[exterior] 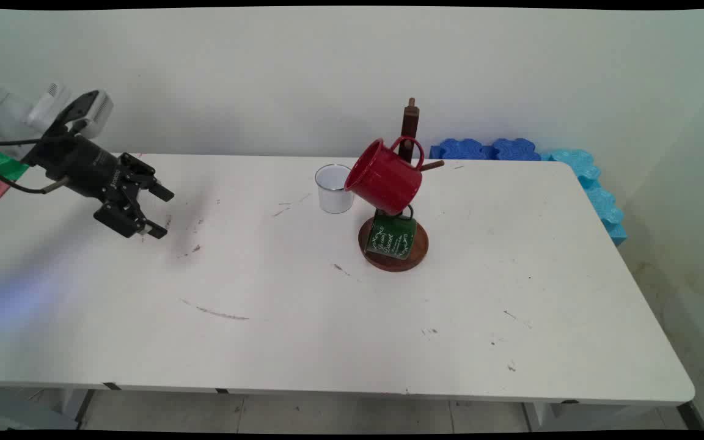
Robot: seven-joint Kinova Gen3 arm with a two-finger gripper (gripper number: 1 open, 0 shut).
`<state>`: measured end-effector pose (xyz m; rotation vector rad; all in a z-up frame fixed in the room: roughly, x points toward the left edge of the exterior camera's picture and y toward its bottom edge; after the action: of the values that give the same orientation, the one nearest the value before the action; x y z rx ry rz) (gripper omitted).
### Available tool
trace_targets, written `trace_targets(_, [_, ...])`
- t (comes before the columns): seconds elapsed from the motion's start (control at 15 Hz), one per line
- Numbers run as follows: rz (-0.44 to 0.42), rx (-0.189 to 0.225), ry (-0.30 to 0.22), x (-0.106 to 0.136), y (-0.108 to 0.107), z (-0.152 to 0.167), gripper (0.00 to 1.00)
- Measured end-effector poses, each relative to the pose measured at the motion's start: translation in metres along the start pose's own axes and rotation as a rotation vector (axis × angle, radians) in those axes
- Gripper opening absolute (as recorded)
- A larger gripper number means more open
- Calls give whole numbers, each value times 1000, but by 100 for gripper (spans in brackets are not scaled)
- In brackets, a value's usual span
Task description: Pick up the red mug from the rack
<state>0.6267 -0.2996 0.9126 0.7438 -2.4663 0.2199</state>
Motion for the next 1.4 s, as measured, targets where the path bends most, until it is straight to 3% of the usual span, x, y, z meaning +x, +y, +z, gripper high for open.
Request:
trace_targets(0.67, [-42, -1, 51, 27, 6, -3, 100])
trace_targets(1.4, [-66, -27, 146, 91, 28, -3, 100])
